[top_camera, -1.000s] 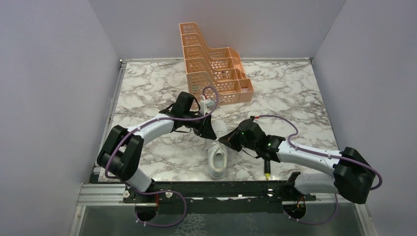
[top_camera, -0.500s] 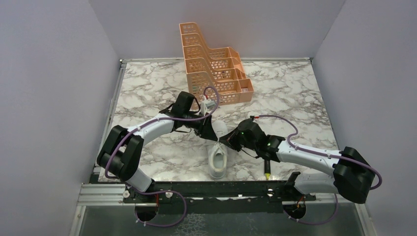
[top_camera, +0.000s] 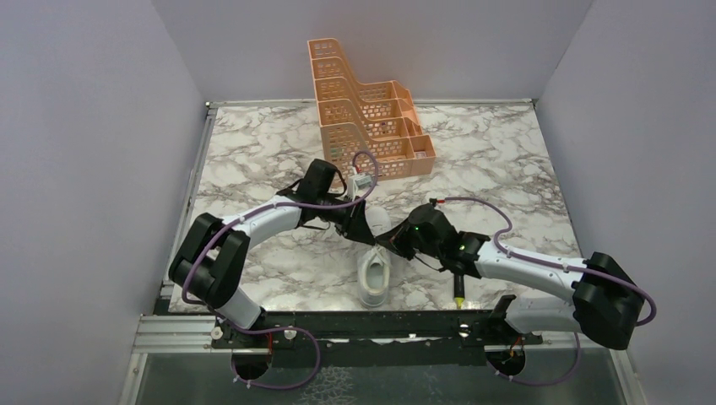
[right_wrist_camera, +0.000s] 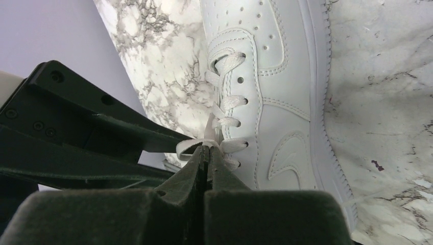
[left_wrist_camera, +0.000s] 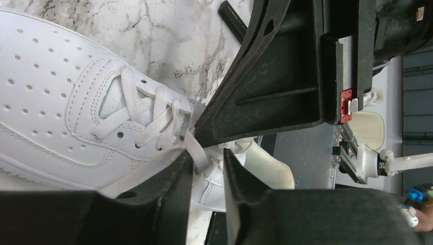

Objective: Tie the shoes

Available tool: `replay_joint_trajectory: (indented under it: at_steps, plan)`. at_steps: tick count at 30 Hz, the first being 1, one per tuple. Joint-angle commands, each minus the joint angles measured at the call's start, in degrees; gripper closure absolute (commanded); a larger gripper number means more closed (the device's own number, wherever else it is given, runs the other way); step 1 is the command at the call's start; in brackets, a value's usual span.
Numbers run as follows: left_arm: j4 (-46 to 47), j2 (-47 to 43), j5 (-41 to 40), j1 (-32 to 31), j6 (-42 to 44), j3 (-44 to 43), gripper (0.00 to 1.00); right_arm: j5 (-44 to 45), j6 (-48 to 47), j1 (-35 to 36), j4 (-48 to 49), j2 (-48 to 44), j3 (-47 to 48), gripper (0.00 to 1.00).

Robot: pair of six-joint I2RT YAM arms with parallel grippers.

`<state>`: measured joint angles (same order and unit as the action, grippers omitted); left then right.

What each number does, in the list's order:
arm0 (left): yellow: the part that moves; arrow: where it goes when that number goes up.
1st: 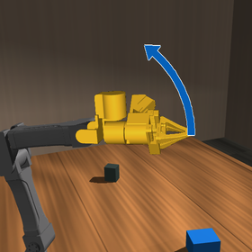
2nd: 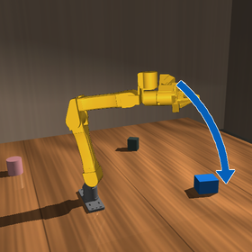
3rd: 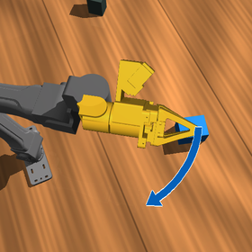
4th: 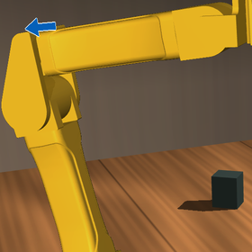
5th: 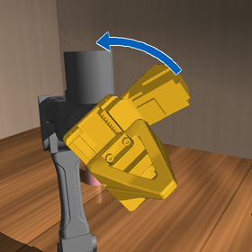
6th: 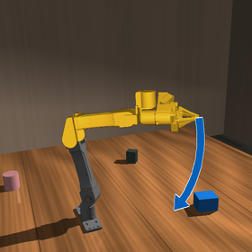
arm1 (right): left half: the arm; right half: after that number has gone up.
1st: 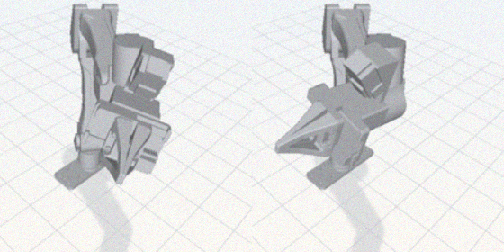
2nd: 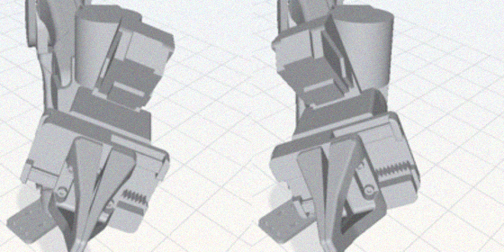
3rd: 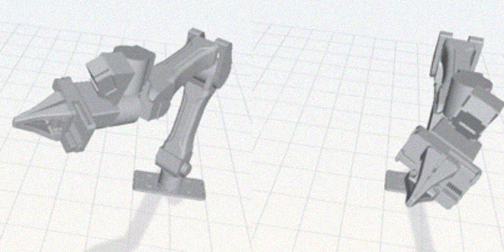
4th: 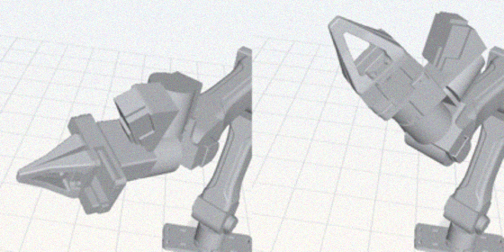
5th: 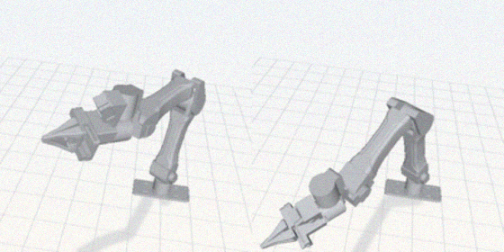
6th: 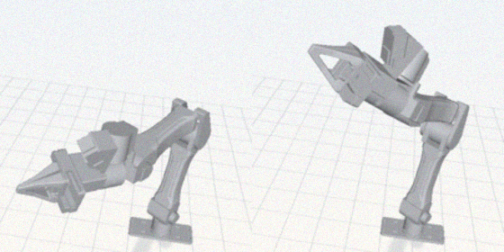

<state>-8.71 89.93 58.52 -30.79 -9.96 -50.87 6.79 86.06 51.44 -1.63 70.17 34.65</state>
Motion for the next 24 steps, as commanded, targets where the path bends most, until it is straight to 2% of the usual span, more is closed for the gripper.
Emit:
replay_joint_trajectory:
  at_steps: [1, 6, 10, 16, 19, 24]
  plan:
    - [0.37, -3.35, -0.26, -0.11, -0.67, 1.20, 0.66, 1.26, -2.89, 0.23, -4.04, -0.74, 1.71, 0.99]
    - [0.13, -6.07, -3.47, 0.71, -3.32, 1.23, 0.60, -1.28, -16.82, 0.24, -9.82, -1.12, 6.98, 0.99]
    - [2.09, -5.32, -2.79, 0.65, -5.64, 1.17, 0.60, -2.28, -25.94, 0.24, -10.15, -3.24, 7.08, 0.99]
    - [1.27, -2.75, -2.69, 0.64, -5.19, 0.01, 0.70, -4.32, -29.11, 0.21, -9.29, -4.70, 5.19, 0.99]
    - [1.08, -2.01, -3.26, 0.64, -5.16, -0.49, 0.72, -4.65, -30.82, 0.24, -8.65, -4.72, 5.49, 0.99]
    - [0.97, -2.13, -4.64, 0.63, -5.24, -1.07, 0.84, -5.07, -31.13, 0.24, -7.73, -4.39, 5.56, 0.99]
